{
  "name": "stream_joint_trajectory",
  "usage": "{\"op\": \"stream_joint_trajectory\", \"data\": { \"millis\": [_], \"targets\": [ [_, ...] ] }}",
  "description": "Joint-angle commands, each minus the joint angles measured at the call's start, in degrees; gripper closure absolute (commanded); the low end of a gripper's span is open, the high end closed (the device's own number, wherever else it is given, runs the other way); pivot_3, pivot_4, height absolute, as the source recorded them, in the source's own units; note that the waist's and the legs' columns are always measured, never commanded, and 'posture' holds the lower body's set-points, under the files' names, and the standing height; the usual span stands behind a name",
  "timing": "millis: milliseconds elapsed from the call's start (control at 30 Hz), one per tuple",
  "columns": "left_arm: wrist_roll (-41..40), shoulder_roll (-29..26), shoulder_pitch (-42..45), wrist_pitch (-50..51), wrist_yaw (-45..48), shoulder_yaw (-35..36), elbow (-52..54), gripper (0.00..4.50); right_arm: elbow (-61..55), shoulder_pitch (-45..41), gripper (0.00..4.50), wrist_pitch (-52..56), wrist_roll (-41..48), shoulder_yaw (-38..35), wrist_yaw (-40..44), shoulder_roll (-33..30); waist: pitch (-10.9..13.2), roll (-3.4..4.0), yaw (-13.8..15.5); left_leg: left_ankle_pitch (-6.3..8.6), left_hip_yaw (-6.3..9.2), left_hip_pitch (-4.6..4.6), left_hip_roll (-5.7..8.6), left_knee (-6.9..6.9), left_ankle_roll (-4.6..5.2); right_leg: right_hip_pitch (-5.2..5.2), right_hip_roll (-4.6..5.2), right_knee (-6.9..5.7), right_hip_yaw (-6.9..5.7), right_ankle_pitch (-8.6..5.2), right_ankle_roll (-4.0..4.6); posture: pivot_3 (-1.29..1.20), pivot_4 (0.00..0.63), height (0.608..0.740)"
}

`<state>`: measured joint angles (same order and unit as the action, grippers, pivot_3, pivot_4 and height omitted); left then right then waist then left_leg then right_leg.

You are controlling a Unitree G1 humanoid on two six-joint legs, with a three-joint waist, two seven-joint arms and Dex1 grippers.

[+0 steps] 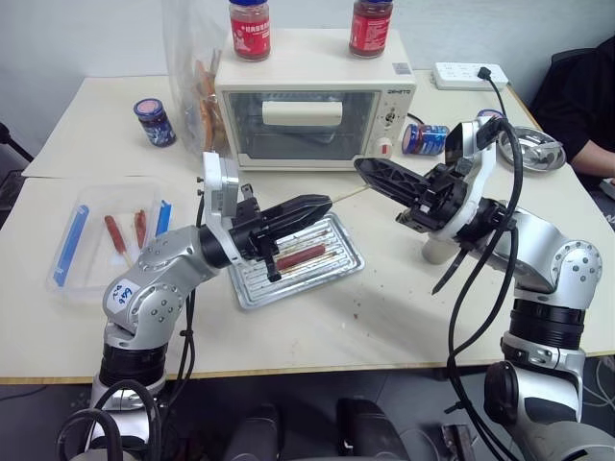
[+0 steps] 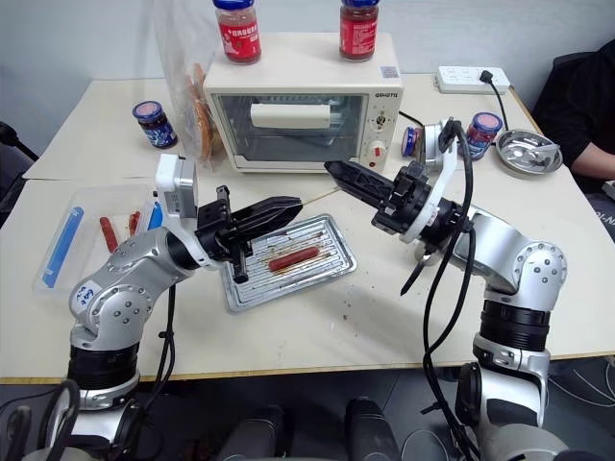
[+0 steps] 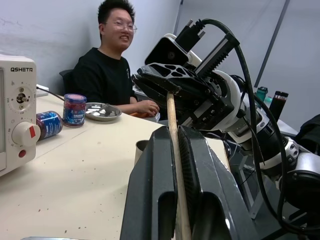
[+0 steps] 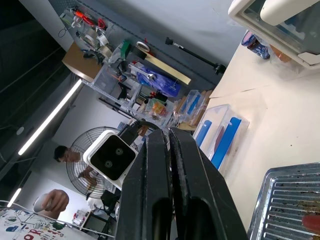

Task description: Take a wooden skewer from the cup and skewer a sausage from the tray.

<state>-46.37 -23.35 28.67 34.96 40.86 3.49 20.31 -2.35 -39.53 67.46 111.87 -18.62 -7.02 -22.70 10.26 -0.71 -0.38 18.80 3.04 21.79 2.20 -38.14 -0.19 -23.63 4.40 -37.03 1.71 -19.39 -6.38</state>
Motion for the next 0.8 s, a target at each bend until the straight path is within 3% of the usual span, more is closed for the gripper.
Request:
{"op": "stream_joint_trajectory", "data": {
  "millis": [33,300,533,800],
  "targets": [
    [0.95,-0.92,0.62,-0.89,0.20,0.55,0.47,4.48,-2.15,-0.20,4.26,-0.77,1.13,-1.50,0.41,-0.25,0.00,0.00,0.01,0.00,0.00,0.00,0.00,0.00,0.00,0.00,0.00,0.00,0.00,0.00,0.00,0.00,0.150,0.740],
    [0.79,-1.02,0.85,-1.28,0.15,1.56,0.02,4.50,-1.51,0.20,2.30,-1.63,1.13,-1.26,-2.11,-2.10,0.00,0.00,0.03,0.00,0.00,0.01,0.00,0.01,0.00,0.00,0.01,0.01,0.00,0.00,0.00,0.00,0.150,0.740],
    [0.80,-5.25,-0.43,-0.17,0.08,3.95,0.93,4.50,0.14,-1.34,2.30,-1.42,0.51,1.26,0.11,-10.23,0.00,0.00,0.01,0.00,0.01,0.10,0.00,0.01,0.00,-0.06,0.01,0.06,-0.02,0.00,0.00,0.00,0.150,0.740],
    [-2.05,-18.24,-12.06,3.25,2.28,17.26,5.70,4.50,-3.42,-8.65,2.30,-3.45,-31.02,14.14,22.60,-18.50,0.02,0.03,-1.42,0.00,0.03,0.30,-0.04,0.06,0.00,-0.29,-0.01,0.06,-0.01,0.00,0.00,0.00,0.150,0.740]
  ]
}}
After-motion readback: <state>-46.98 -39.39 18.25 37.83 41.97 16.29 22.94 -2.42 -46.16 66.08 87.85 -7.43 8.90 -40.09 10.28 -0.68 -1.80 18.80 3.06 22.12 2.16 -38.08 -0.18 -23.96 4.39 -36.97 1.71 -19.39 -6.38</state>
